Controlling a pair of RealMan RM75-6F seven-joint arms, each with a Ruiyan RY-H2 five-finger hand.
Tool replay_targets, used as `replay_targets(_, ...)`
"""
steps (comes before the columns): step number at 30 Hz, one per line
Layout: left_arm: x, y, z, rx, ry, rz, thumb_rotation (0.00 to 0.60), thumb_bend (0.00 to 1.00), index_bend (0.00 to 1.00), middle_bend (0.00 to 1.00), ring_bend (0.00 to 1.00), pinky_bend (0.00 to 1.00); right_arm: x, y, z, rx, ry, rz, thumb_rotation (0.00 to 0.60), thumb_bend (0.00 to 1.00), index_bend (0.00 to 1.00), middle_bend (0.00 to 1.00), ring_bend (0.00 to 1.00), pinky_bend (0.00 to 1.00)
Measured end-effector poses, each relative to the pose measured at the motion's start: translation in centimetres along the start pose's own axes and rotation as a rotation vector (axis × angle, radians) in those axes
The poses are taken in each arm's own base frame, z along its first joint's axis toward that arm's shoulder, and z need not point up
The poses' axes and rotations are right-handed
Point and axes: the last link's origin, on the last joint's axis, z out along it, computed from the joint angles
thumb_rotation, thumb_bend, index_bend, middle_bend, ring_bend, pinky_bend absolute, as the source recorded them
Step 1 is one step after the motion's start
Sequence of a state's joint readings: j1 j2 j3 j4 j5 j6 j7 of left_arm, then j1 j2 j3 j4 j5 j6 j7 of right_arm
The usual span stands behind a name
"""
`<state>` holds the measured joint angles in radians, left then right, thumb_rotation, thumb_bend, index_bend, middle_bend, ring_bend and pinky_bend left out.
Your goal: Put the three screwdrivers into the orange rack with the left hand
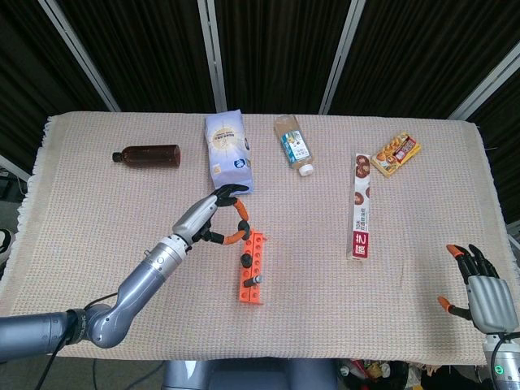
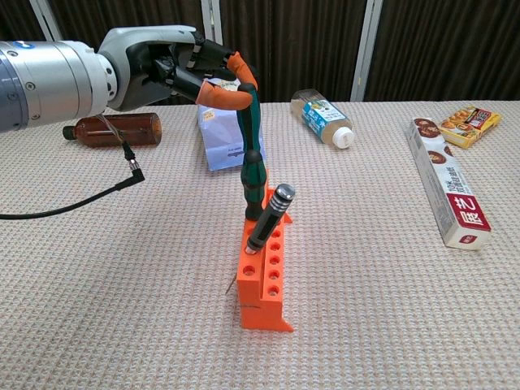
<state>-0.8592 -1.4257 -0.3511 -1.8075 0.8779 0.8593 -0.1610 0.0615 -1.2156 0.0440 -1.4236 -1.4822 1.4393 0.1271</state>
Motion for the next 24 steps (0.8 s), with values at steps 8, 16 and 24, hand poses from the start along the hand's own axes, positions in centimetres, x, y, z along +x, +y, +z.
replay_targets(8,-1.1,-1.2,0.6,0.021,-0.014,0.025,0.600,0.48,0.65,0.07,0.00,0.00,0.0,0.0,0.0,-0.004,0.000,-0.002,0.600,0.09,0.11,0.11,0.00,0.17)
replay_targets(16,-2.2,-2.2,0.9,0.017,-0.008,0.114,0.600,0.40,0.45,0.00,0.00,0.00,-0.1,0.1,0.1,-0.009,-0.009,-0.003,0.600,0.09,0.11,0.11,0.00,0.17)
replay_targets(24,-2.6,-2.1,0.6,-0.008,-0.002,0.175,0.600,0.22,0.14,0.00,0.00,0.00,0.1,0.1,0.0,-0.007,-0.005,-0.004,0.600,0.10,0.11,0.11,0.00,0.17)
